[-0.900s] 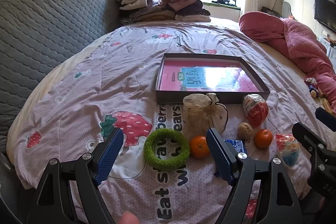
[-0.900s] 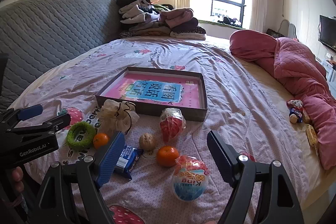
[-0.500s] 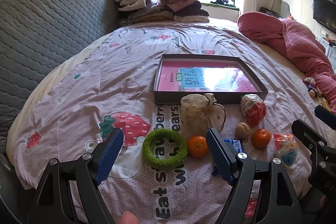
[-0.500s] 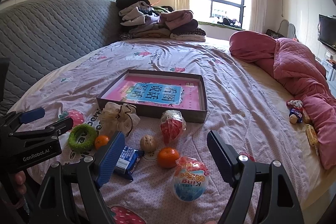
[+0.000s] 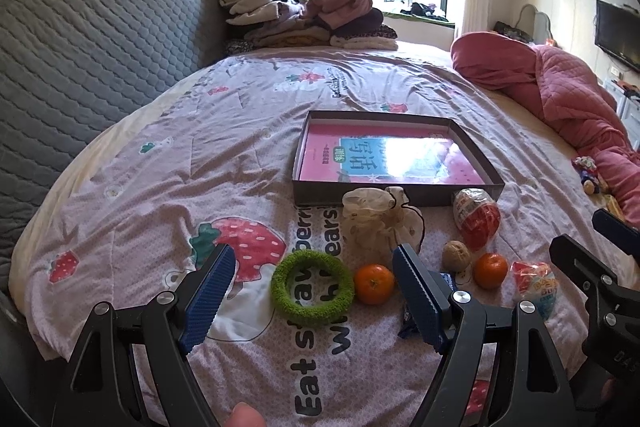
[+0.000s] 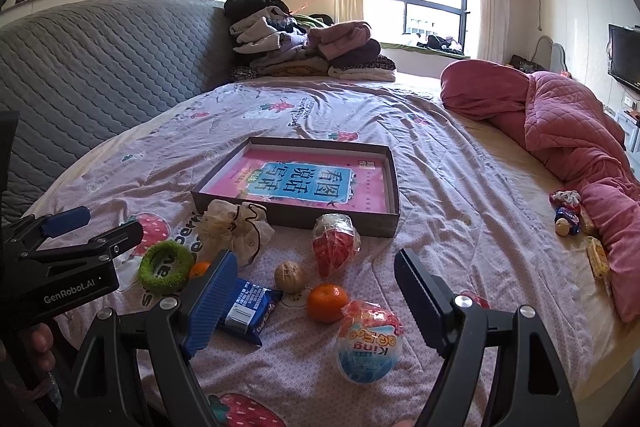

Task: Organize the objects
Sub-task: 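Move both tools toward the green fuzzy ring and the toy egg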

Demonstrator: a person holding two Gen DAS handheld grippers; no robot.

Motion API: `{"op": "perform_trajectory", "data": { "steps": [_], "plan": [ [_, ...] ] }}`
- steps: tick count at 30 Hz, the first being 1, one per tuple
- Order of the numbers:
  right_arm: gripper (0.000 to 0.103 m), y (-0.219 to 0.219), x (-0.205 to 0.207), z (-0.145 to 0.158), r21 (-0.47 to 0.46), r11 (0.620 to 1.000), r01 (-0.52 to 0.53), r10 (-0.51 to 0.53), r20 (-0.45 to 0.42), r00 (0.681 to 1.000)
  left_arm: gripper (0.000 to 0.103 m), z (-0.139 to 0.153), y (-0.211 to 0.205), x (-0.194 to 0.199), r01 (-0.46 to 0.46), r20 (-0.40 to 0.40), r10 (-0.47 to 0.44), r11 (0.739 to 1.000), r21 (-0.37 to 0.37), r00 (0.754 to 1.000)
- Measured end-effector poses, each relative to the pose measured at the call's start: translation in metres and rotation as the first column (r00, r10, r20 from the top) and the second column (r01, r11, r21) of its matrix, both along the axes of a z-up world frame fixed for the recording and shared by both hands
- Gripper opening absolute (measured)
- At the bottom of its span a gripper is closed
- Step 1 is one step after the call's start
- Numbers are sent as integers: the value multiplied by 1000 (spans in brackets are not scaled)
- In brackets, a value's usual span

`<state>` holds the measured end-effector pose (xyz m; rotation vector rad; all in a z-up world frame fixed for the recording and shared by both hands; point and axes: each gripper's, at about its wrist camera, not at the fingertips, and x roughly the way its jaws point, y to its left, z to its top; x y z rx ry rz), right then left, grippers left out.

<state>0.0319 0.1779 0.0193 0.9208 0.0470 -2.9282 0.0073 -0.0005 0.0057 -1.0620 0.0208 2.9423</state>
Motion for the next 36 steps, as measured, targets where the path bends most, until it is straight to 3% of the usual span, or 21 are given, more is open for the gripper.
{"op": "perform_trajectory", "data": {
  "steps": [24, 36],
  "plan": [
    [80, 3, 11, 12, -1, 1000, 10, -10, -16, 1000, 82, 8, 2, 10, 23, -4, -23, 1000, 13, 1000],
    [80, 11, 19, -6, 1, 1000, -3, 3, 40, 999, 82, -11, 0, 16, 46, 95, -48, 998, 32, 994]
  ]
}}
